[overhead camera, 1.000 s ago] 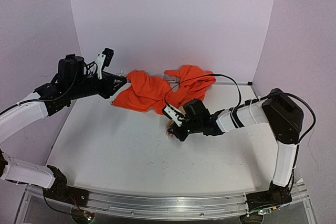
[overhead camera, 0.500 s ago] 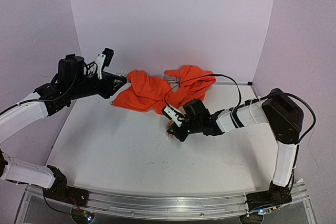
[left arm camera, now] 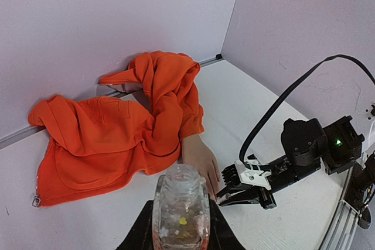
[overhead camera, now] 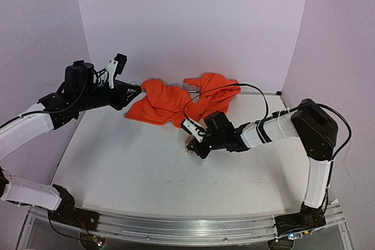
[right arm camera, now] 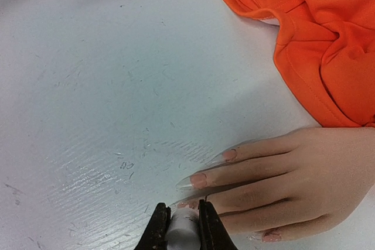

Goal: Paint the nails

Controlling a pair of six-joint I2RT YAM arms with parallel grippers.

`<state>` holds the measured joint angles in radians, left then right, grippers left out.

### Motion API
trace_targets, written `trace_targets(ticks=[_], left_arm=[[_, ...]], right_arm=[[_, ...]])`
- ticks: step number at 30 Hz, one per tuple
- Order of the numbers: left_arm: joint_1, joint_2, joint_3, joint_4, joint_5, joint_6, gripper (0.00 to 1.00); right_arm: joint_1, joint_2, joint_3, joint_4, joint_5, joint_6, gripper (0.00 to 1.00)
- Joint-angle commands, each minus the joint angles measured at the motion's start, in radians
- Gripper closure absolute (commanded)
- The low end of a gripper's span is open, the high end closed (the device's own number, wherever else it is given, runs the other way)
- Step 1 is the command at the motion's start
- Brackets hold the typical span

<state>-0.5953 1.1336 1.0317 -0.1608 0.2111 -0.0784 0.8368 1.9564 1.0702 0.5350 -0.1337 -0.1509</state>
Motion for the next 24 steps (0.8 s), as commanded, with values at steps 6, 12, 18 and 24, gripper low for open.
trace_targets(ticks=[6,12,18,24], left_arm=[[0.005,-0.013,0.008,0.030,0.014,0.008,1.00],[0.005,-0.015,0.009,0.030,0.016,0.008,1.00],[0.005,-0.014,0.008,0.029,0.017,0.008,1.00],[0.005,-0.015,0.007,0.029,0.019,0.006,1.00]], right_arm=[[0.007,0.025,0.033,-0.016,-0.011,0.002,1.00],[0.006,0.024,0.035,-0.018,-0.048,-0.004,1.00],[0.009,0.015,0.034,-0.021,-0.089,-0.004,1.00],[0.009,-0.045,0.006,0.011,-0.094,0.005,1.00]])
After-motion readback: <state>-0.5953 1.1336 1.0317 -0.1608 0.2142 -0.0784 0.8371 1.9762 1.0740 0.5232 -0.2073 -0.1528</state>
